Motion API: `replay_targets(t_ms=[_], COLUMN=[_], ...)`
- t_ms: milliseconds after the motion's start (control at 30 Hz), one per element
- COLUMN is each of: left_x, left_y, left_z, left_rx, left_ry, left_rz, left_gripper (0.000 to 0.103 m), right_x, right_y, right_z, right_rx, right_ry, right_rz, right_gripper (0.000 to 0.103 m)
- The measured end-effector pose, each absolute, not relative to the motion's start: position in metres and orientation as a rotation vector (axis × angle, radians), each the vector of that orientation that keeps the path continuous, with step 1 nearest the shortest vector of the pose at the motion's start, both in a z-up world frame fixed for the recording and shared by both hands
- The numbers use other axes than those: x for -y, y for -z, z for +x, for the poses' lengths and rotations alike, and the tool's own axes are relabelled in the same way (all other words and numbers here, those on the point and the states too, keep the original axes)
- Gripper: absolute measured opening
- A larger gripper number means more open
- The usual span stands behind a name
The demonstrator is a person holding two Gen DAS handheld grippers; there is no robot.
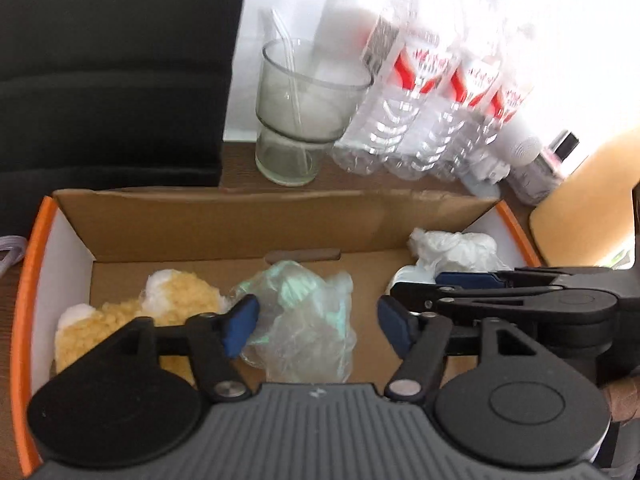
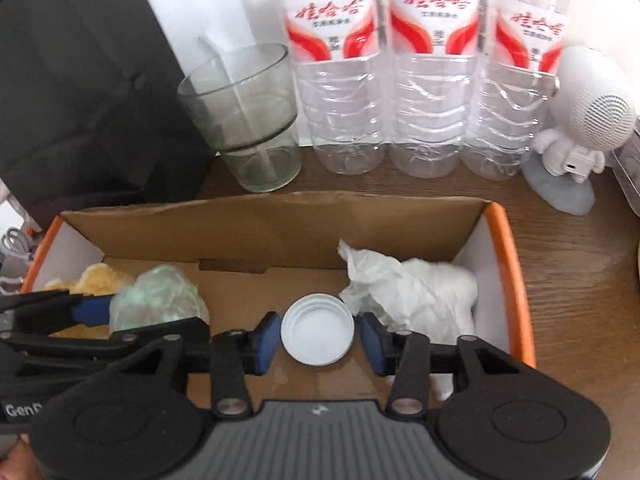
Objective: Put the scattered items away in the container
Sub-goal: 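Carry the bag and cap into the box and open both tools, then withdraw both tools from the box toward the table items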
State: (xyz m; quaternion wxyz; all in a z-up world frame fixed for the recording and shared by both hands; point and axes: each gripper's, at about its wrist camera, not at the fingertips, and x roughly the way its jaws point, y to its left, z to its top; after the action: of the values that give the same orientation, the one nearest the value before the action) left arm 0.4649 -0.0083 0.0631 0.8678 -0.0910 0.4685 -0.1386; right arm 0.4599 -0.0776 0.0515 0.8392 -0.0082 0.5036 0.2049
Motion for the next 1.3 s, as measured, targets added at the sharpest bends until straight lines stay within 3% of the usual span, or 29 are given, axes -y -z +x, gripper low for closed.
replay_targets(t_ms=[100,200,367,533,633,767,900,1000,1300], left_x=[0.008,0.005,0.005,0.008,0.006,0.005,0.007,0.009,-0.001], left_y=[-0.082,-0.105,-0.146,-0.172,-0.182,-0.18,-0.157,-0.145,-0.125], left_z=[0.461,0.453,0.429,0.394,0.353,0.28,0.204,0.189,0.123], left_rx=[-0.956,-0.926,-0.884,-0.872,-0.779,-0.551,-0.225,-0.226,-0.265], left_ry=[0.289,0.286,0.271,0.204,0.105,-0.011,-0.018,-0.024,-0.089], left_rz=[-0.204,-0.214,-0.173,-0.096,-0.021,0.035,0.071,0.065,0.01], left_gripper=[0.085,0.088,0.09,0.094,0.101,0.103,0.103,0.103,0.103], right_x=[0.082,0.088,0.099,0.11,0.118,0.128,0.147,0.151,0.163], right_y=[-0.076,-0.103,-0.143,-0.165,-0.169,-0.165,-0.152,-0.138,-0.135], right_z=[0.452,0.44,0.418,0.396,0.376,0.326,0.25,0.217,0.156], right_rx=[-1.037,-1.0,-0.967,-0.944,-0.937,-0.832,-0.434,-0.296,-0.312], right_ry=[-0.434,-0.437,-0.448,-0.436,-0.446,-0.466,-0.48,-0.473,-0.483], right_rz=[-0.013,-0.005,-0.022,-0.056,-0.056,-0.057,-0.023,-0.025,0.013], right_gripper=[0.056,0.066,0.066,0.08,0.086,0.086,0.092,0.095,0.095])
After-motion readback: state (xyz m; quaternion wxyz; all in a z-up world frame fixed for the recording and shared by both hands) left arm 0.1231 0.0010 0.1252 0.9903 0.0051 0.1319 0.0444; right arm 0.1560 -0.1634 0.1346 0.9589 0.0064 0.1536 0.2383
